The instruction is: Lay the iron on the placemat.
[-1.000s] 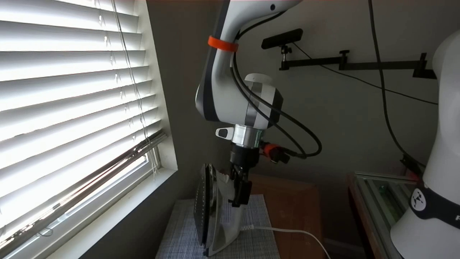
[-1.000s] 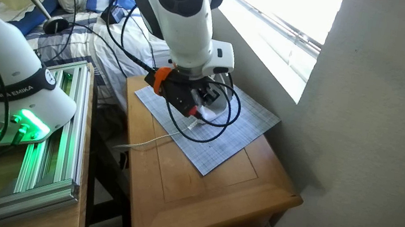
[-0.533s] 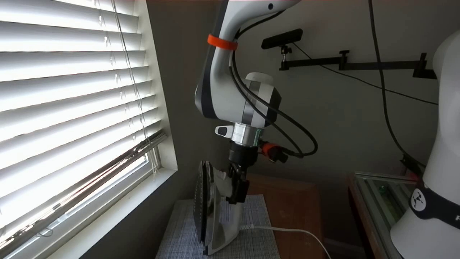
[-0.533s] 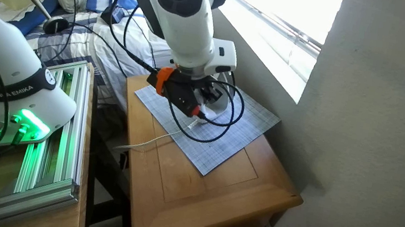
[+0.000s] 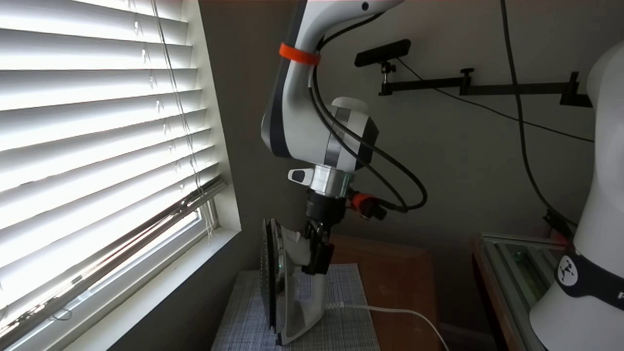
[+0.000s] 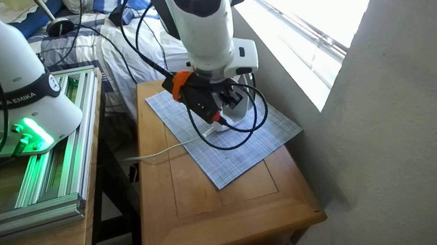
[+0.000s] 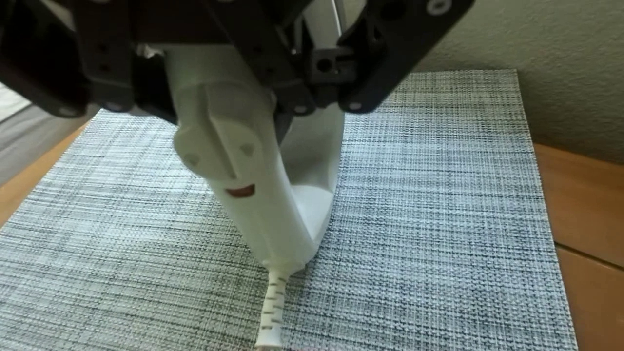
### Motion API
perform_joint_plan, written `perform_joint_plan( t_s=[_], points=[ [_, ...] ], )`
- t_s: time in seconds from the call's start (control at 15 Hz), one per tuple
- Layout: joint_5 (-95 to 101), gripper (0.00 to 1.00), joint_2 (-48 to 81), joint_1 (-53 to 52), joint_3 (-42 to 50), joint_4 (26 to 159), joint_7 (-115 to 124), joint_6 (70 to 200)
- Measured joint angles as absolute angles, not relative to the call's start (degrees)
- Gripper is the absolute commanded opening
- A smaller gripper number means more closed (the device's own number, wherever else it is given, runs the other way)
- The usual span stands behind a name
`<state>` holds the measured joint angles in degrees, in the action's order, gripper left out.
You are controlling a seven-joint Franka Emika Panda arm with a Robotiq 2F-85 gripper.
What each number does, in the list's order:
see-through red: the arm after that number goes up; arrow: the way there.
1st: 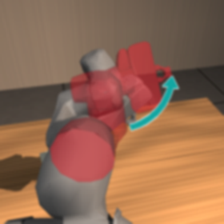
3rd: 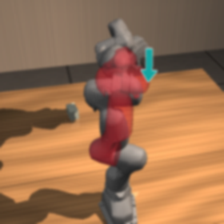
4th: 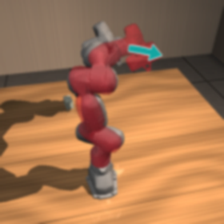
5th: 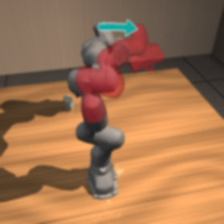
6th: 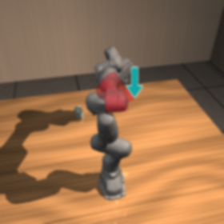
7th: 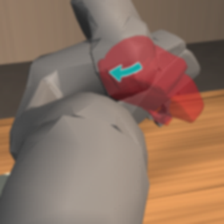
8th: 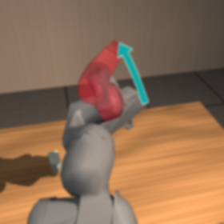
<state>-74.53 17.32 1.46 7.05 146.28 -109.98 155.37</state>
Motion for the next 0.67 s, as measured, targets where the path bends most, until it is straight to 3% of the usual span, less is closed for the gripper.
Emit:
perform_joint_plan(
  t_s=[0.67],
  points=[
    [-74.30,0.02,15.53,1.15,6.45,146.12,-111.05,154.37]
  ],
)
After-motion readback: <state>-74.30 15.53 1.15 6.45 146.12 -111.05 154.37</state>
